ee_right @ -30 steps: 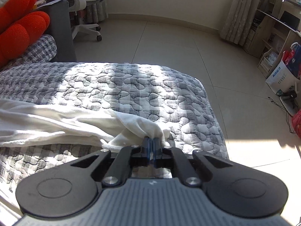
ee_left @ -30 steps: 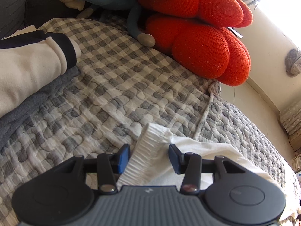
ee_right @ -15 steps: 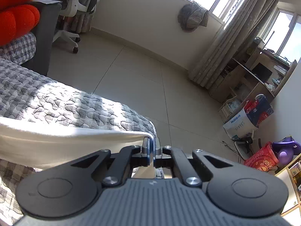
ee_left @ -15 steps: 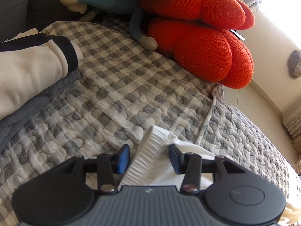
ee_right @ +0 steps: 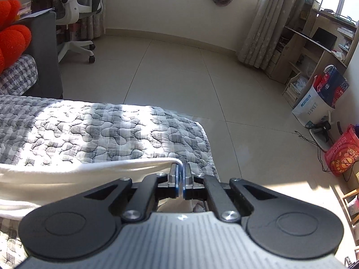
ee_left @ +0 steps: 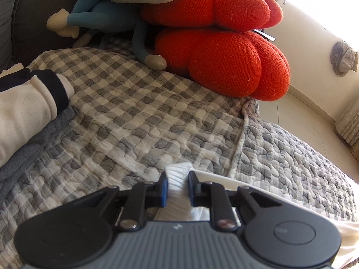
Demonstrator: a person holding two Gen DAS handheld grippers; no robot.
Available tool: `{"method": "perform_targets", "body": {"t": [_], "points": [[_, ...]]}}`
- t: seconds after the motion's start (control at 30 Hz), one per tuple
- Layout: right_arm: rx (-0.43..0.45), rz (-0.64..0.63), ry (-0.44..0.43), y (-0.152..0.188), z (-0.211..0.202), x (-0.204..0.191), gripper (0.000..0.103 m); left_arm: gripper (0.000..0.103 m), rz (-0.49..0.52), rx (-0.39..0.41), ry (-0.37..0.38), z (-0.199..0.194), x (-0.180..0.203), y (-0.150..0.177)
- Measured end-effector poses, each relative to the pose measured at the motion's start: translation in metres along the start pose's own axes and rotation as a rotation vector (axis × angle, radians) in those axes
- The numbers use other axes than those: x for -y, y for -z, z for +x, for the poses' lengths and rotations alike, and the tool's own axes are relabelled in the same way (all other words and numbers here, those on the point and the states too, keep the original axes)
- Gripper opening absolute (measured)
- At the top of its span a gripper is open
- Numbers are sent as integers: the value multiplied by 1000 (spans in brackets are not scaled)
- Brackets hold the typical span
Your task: Fold clothes
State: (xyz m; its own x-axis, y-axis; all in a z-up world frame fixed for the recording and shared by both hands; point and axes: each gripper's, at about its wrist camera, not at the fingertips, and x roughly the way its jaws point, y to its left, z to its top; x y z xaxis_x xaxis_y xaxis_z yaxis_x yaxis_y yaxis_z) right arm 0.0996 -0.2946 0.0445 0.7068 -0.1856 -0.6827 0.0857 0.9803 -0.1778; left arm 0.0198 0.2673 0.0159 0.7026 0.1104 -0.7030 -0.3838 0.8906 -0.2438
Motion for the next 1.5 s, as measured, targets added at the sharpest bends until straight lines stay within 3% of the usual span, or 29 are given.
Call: {"method": "perform_targets", "body": {"t": [0.23,0.47,0.57,0.73,0.83,0.9,0.97,1.1,1.2,1.3,1.33,1.37,1.4,1.5], "points": [[-5,110,-80,-2,11,19,2,16,-114,-6,32,1,-18,-6],[77,56,75,0,16,12,2,16,-153,9,16,3,-21,-5],[88,91,118,-1,13,21,2,16,-164,17,15,3,-21,-5],[43,72,104,8,16,35,5,16,-166,16,23,5,-22,-6],[34,211,69,13,12,64,16,16,-178,12,26,4,-23,-6],[22,322,-59,21,8,85,19,16,-181,12,28,4,-23,-6],[-1,343,-159,28,9,90,36,16,-176,11,27,4,-22,-5],[23,303,-119,33,17,85,36,16,-160,9,26,4,-20,-4],[68,373,-167,35,19,93,36,16,-154,11,27,3,-20,-4],[64,378,-206,33,25,87,36,16,-150,13,30,2,-20,-5],[55,356,-203,33,28,82,29,16,-149,14,31,2,-20,-5],[49,316,-192,33,30,75,9,16,-147,15,32,1,-21,-5],[45,275,-180,32,32,68,2,16,-146,16,33,1,-21,-5],[115,203,-119,26,16,61,2,16,-142,18,35,0,-21,-6]]}}
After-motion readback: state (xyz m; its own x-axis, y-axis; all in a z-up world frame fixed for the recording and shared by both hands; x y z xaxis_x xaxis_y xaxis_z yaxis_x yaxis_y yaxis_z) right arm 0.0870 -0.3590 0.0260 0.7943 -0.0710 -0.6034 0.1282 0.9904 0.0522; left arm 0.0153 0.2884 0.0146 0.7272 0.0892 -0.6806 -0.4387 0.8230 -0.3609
